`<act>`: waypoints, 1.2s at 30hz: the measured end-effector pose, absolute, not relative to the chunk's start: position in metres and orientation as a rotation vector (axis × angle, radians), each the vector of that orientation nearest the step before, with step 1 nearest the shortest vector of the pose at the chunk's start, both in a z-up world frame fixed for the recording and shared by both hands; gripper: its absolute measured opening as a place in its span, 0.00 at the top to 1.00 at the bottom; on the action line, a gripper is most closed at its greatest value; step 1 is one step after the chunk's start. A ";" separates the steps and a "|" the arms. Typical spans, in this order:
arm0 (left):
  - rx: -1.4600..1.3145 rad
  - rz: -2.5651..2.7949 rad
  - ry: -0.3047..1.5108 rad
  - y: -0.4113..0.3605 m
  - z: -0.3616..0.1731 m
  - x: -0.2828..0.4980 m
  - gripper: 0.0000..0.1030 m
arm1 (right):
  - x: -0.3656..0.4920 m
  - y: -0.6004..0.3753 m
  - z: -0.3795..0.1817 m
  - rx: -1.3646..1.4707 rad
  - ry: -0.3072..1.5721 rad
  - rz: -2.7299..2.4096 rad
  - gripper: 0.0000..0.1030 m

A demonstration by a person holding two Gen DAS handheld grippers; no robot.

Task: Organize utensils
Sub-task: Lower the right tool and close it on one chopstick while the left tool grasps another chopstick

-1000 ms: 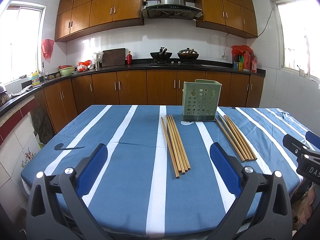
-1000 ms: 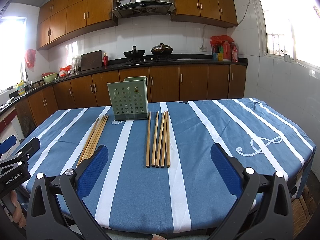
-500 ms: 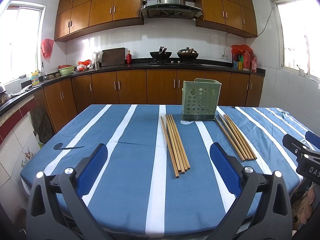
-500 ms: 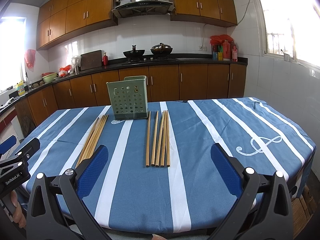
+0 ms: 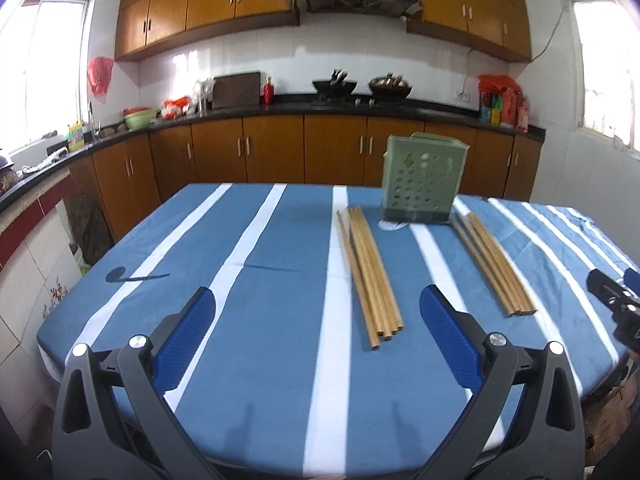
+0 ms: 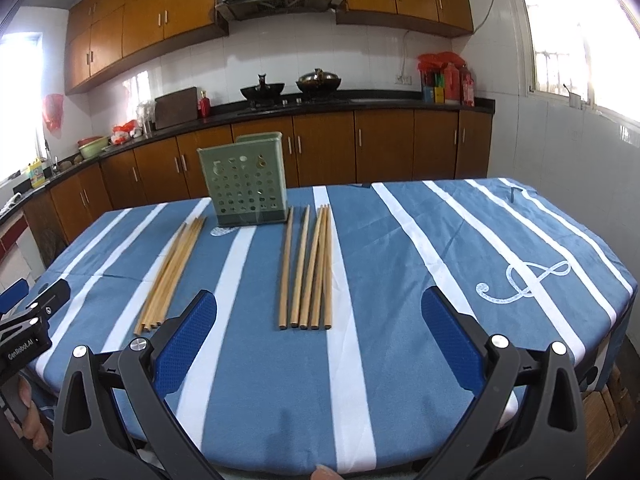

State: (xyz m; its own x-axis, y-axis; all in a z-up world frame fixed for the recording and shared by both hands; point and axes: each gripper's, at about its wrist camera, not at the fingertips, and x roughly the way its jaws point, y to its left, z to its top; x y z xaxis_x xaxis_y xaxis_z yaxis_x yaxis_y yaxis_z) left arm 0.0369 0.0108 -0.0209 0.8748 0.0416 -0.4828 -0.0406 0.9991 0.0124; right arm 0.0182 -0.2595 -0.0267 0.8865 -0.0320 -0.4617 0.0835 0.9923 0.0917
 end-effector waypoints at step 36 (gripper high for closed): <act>-0.052 -0.142 0.926 0.013 -0.081 0.191 0.66 | 0.169 -0.293 -0.090 0.201 0.860 -0.023 0.93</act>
